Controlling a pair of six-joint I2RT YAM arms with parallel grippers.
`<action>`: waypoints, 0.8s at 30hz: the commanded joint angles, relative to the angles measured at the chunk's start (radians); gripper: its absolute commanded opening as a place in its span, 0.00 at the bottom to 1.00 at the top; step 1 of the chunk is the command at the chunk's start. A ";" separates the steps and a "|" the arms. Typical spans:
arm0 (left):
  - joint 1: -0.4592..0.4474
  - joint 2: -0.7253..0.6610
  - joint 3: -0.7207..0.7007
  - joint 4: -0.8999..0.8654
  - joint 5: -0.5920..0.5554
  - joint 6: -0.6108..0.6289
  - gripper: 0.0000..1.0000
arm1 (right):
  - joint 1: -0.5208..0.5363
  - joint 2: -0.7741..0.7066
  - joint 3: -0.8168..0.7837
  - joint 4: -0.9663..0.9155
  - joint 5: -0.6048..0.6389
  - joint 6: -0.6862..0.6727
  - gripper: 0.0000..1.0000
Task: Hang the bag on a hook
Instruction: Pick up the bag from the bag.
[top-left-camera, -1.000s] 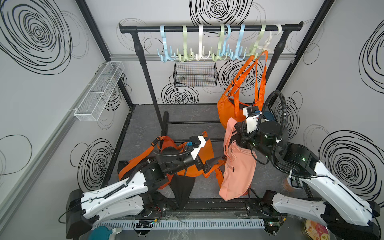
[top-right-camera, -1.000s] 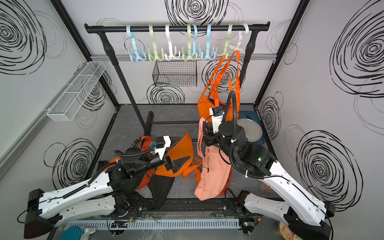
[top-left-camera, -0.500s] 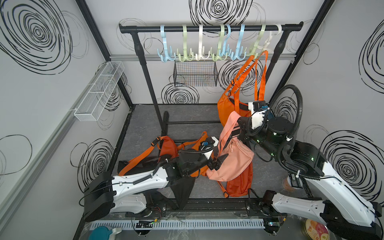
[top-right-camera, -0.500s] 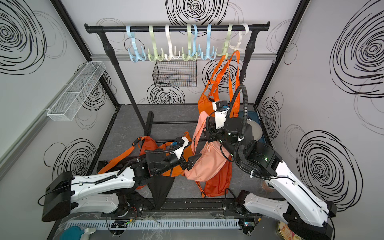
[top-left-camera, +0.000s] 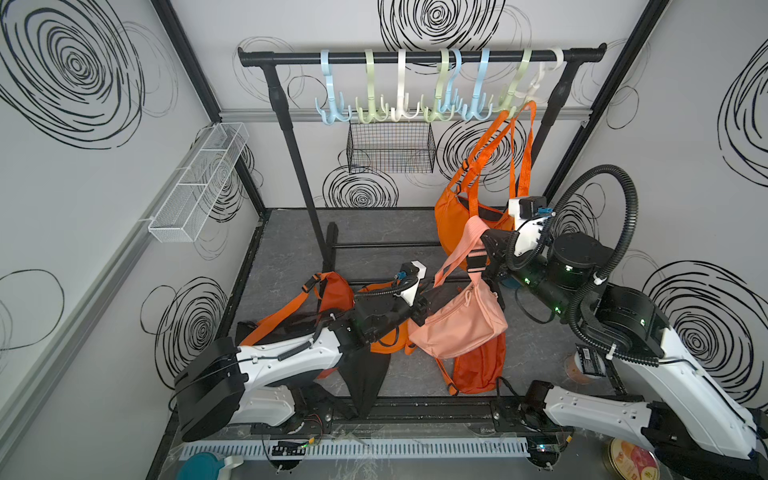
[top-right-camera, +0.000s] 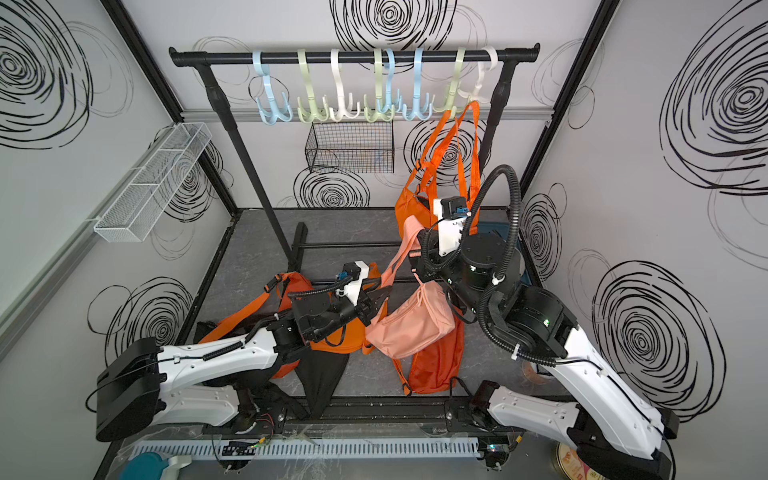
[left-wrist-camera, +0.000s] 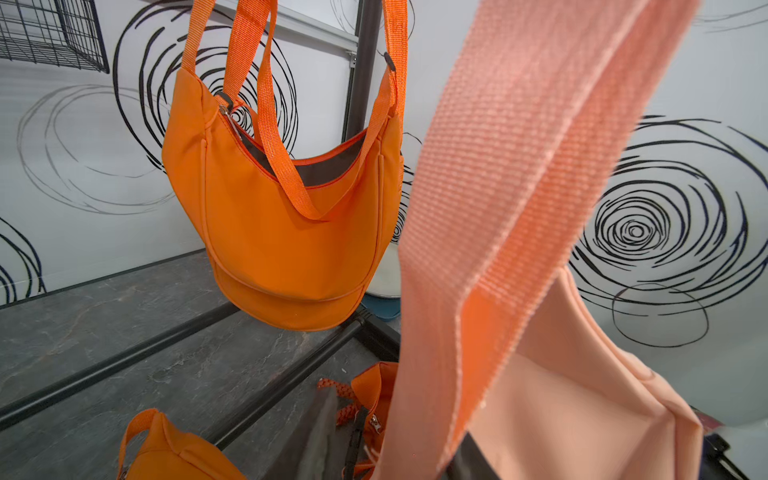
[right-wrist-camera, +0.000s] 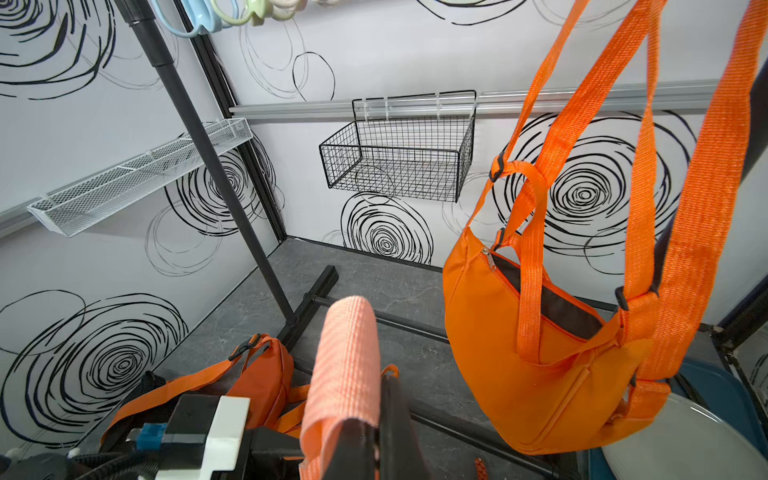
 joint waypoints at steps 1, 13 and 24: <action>0.003 0.022 0.003 0.103 0.026 -0.015 0.36 | 0.006 -0.007 0.039 0.026 -0.001 -0.016 0.00; 0.046 -0.029 0.124 -0.074 -0.076 0.056 0.00 | -0.061 0.007 0.093 0.027 0.058 -0.097 0.00; 0.064 0.088 0.696 -0.505 -0.092 0.087 0.00 | -0.385 0.203 0.334 0.061 -0.348 -0.044 0.00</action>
